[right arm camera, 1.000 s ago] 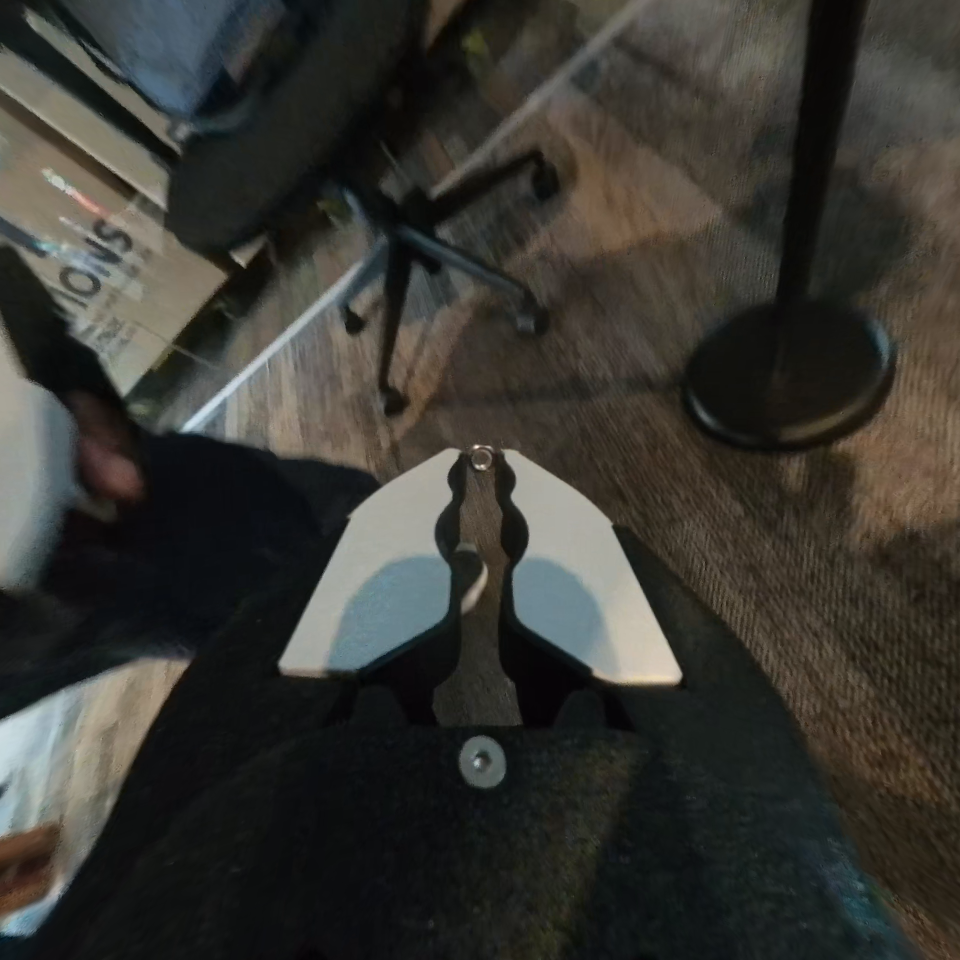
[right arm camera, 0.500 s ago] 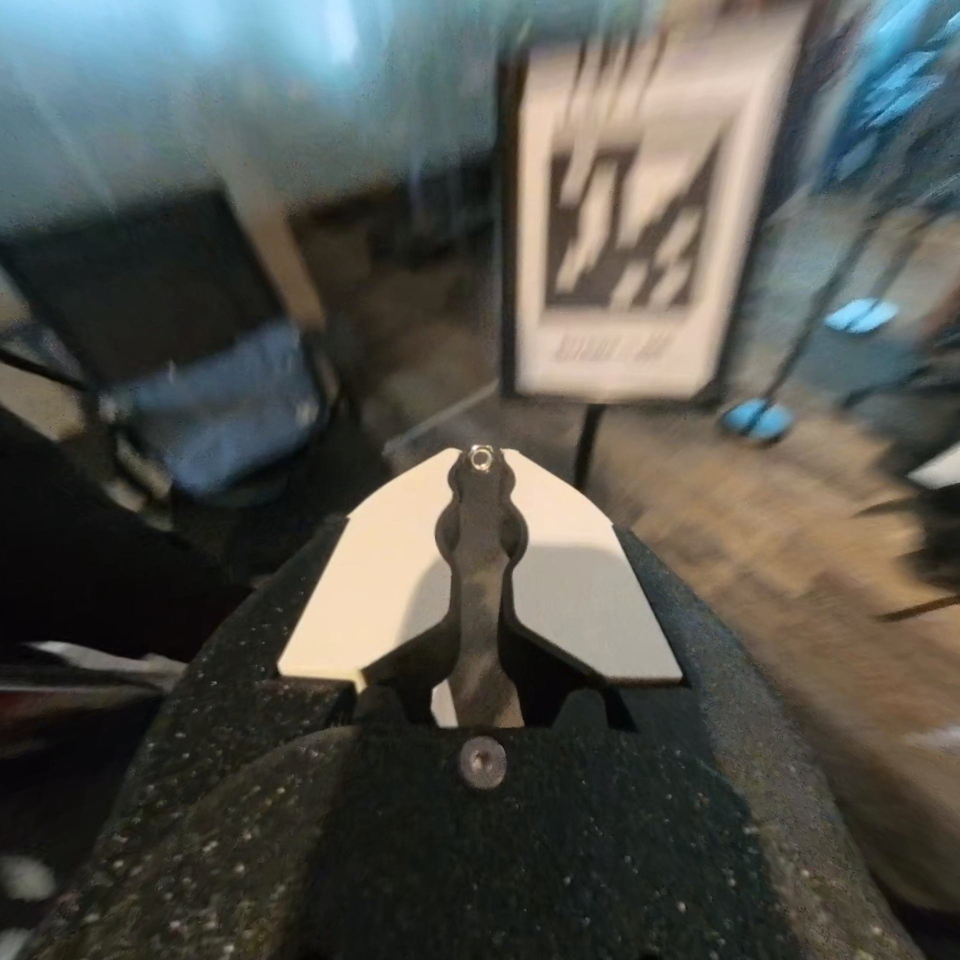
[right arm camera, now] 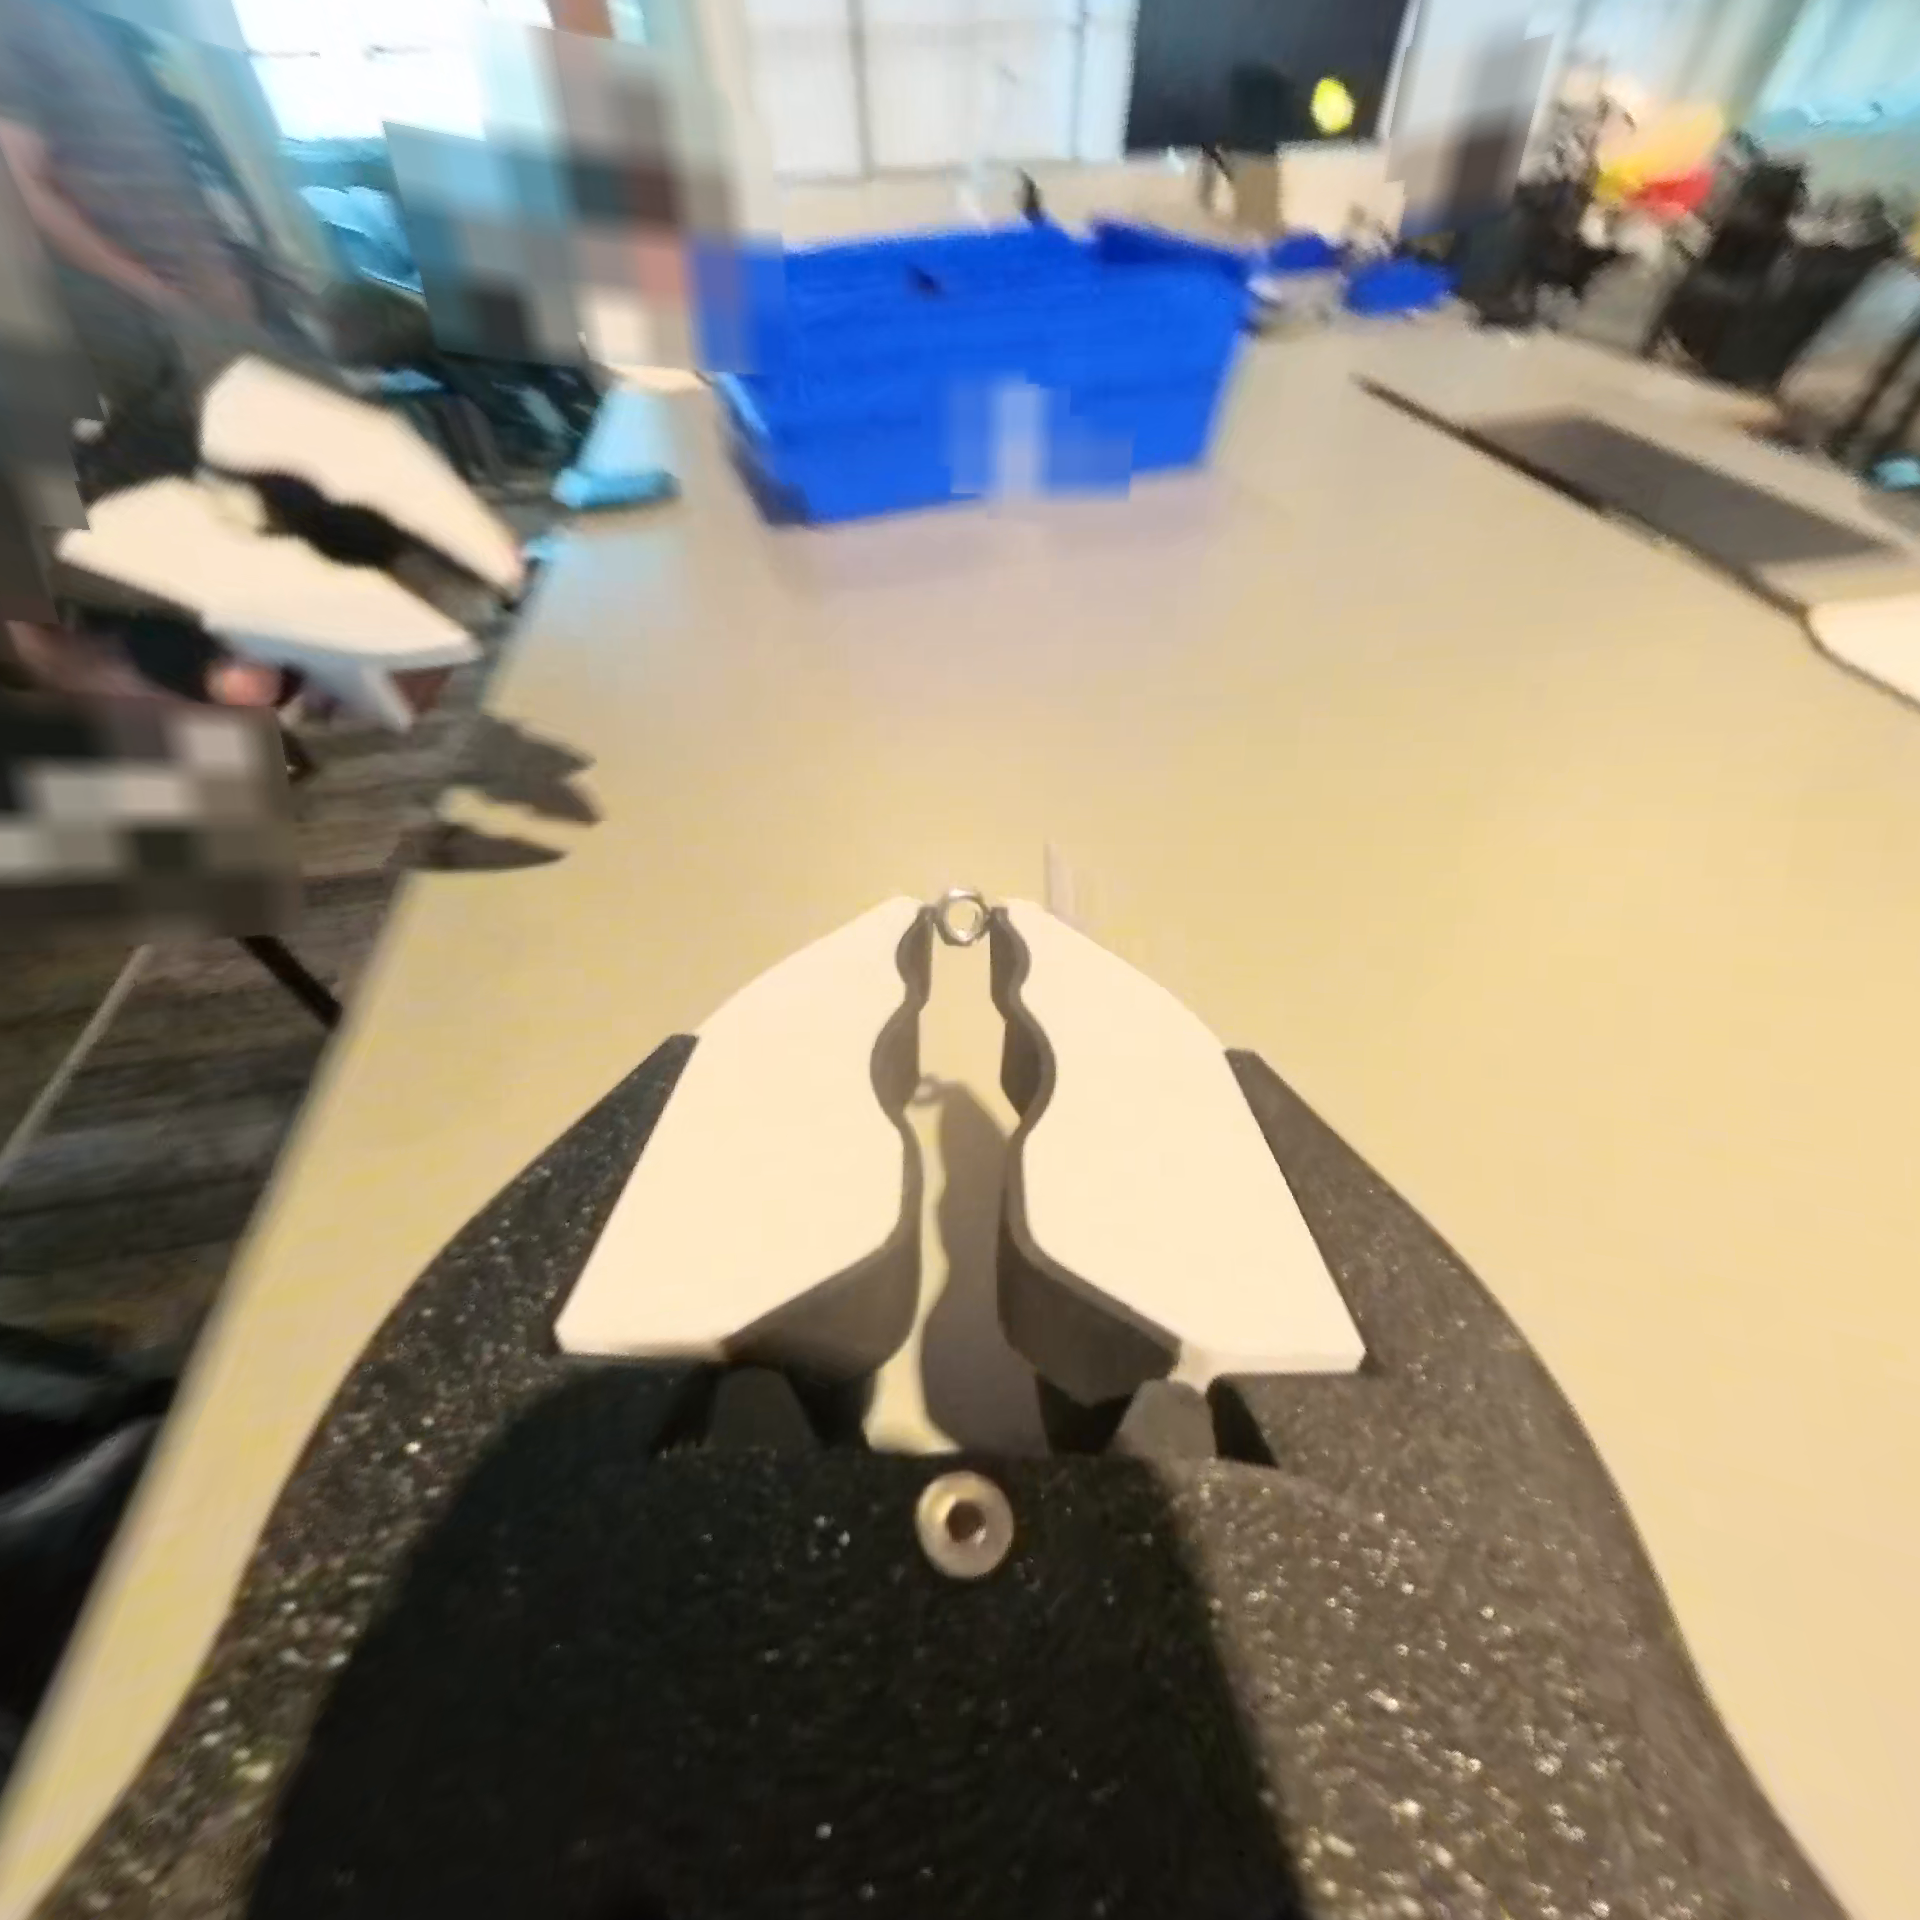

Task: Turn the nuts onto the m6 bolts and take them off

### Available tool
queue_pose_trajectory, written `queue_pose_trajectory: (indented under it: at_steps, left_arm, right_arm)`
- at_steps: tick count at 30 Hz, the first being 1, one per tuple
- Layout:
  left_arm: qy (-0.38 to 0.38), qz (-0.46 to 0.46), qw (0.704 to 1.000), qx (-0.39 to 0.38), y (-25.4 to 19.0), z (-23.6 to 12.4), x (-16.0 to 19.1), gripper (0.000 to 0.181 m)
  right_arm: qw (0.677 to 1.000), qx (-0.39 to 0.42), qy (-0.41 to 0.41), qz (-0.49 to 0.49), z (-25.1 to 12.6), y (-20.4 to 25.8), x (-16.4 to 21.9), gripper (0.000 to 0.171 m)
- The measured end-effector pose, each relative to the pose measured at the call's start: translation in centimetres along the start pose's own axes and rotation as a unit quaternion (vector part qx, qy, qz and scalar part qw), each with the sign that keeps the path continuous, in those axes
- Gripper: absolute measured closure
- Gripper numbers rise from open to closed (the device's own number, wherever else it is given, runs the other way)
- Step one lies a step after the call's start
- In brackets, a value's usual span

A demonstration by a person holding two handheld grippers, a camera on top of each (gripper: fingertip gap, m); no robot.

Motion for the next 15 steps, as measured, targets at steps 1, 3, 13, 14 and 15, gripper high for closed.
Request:
queue_pose_trajectory:
  at_steps: [1, 3, 13, 14, 15]
  left_arm:
    - [0.021, 0.011, 0.999, 0.028, 1.0, 2.5, -0.2, 0.162]
    - [0.054, 0.027, 0.995, 0.084, 2.5, 7.2, 0.0, 0.158]
    - [0.053, 0.104, 0.951, 0.288, 6.2, 17.1, -1.4, 0.149]
    - [0.041, 0.104, 0.948, 0.297, 6.9, 17.6, -1.7, 0.149]
    - [0.033, 0.104, 0.945, 0.309, 7.4, 18.0, -1.8, 0.149]
  right_arm:
    - [1.000, 0.004, 0.005, 0.014, 0.0, -0.9, 0.3, 0.161]
    - [0.999, 0.022, 0.014, 0.036, 0.2, -2.6, 0.2, 0.161]
    - [0.972, 0.072, 0.179, 0.131, 3.3, -5.8, 2.5, 0.160]
    - [0.969, 0.071, 0.196, 0.131, 3.6, -5.7, 2.8, 0.160]
    - [0.967, 0.074, 0.210, 0.126, 3.9, -5.7, 2.9, 0.160]
Point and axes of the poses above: each gripper's, where its closed fingertips meet, z out along the fingers, x out of its underside, y = z × x across the jaws, the point moved 4 cm from there along -z, back along the fingers, and after that the axes turned 11 degrees about y, right-handed, at the moved point
